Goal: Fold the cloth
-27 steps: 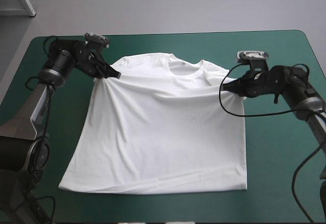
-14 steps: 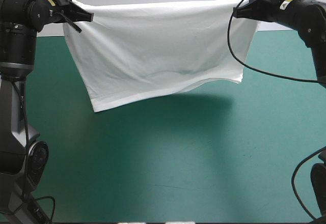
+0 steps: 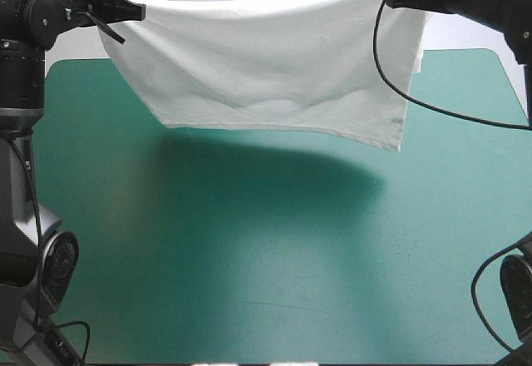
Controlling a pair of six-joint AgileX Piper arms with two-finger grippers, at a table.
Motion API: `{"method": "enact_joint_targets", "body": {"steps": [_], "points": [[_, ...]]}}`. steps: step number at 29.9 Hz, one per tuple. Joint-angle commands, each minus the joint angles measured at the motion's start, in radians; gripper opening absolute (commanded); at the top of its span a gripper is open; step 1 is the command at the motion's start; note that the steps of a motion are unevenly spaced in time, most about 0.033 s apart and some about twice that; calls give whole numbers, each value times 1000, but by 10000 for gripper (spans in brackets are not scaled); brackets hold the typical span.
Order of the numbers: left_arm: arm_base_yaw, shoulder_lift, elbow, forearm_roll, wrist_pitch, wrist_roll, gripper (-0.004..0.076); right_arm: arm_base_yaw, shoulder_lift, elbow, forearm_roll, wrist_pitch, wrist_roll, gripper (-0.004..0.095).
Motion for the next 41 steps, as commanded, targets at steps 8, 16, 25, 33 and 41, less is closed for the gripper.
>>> {"method": "enact_joint_targets", "body": {"steps": [8, 16, 25, 33, 41], "points": [[-1, 53, -30, 13, -363, 34, 19, -1, 143, -28, 13, -385, -18, -18], [19, 85, -32, 49, -603, 27, 19, -8, 170, -60, 16, -646, -14, -17], [59, 120, -30, -19, -531, 38, 19, -47, 191, -78, 9, -508, 8, -17], [59, 245, -30, -34, -227, 64, 19, -68, 317, -35, 26, -199, 50, -17], [59, 361, -21, -46, 109, 64, 19, -66, 442, -16, 82, 191, 13, -17]]}}
